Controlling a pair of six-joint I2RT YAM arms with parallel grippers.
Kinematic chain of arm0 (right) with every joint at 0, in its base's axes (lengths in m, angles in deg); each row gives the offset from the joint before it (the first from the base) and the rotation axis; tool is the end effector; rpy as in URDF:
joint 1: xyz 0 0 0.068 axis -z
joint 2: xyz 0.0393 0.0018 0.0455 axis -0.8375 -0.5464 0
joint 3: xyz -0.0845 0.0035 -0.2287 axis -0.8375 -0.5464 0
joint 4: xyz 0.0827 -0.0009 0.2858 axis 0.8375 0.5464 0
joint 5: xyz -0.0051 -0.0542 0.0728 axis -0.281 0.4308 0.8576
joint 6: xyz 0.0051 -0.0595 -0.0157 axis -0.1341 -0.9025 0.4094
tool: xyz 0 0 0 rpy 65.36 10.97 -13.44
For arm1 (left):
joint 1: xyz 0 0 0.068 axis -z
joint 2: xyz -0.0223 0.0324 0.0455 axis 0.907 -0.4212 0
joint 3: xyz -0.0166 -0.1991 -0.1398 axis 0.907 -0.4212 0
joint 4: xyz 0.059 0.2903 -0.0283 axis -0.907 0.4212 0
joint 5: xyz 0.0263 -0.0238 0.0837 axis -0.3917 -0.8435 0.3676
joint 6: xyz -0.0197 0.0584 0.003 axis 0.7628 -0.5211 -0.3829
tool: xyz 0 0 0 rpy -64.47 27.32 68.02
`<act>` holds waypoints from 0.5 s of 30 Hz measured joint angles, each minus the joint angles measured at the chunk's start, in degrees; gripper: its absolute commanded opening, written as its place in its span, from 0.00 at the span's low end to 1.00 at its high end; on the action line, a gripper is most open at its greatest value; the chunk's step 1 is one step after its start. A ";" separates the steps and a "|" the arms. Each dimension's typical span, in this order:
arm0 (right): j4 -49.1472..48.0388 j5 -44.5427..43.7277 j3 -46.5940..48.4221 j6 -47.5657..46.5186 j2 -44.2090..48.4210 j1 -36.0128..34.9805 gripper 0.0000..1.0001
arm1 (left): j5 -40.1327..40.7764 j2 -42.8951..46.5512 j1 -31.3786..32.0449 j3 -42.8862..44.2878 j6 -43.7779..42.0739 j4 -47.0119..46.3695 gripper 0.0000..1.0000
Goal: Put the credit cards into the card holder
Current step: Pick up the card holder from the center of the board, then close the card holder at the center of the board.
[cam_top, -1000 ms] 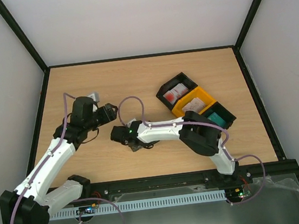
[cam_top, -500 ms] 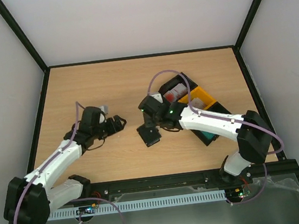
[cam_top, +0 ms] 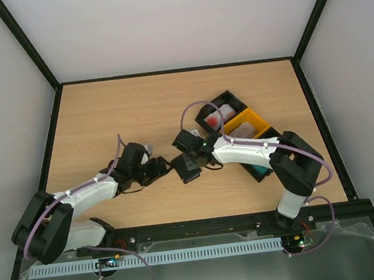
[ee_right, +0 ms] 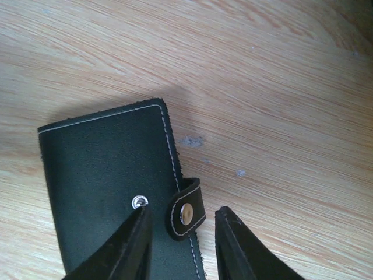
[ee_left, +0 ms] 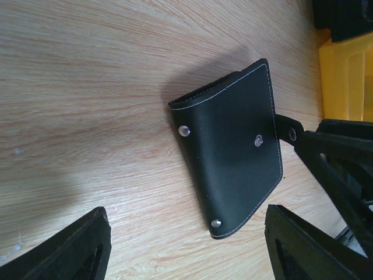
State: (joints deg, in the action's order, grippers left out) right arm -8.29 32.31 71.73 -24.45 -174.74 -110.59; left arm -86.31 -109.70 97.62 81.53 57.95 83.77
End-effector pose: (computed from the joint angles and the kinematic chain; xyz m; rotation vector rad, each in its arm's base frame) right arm 0.2219 0.2952 0.1286 -0.4506 2.6927 0.3534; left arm 0.2252 -0.1632 0.0954 -0.2267 2.5549 -1.0814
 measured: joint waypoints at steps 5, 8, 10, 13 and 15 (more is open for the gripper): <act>-0.07 -0.48 0.00 0.20 -1.09 0.02 0.14 | -0.04 -1.97 0.33 -0.11 0.87 -1.90 0.68; -0.20 -0.94 0.00 0.42 -1.09 0.02 0.09 | -0.02 -2.21 0.35 -0.20 1.05 -2.27 0.68; -0.24 -1.20 -0.02 0.50 -1.09 0.02 0.08 | 0.00 -2.25 0.35 -0.22 1.09 -2.43 0.68; -0.22 -1.53 0.00 0.55 -1.09 0.09 0.08 | 0.04 -2.43 0.35 -0.22 1.09 -2.69 0.68; -0.22 -1.84 -0.02 0.55 -1.09 0.09 0.10 | 0.07 -2.45 0.35 -0.22 1.09 -2.69 0.68</act>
State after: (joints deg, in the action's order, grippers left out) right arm -8.51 30.47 71.70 -23.90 -175.83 -110.50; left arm -86.24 -112.14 97.97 81.31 59.05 81.08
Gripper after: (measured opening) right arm 0.077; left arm 0.678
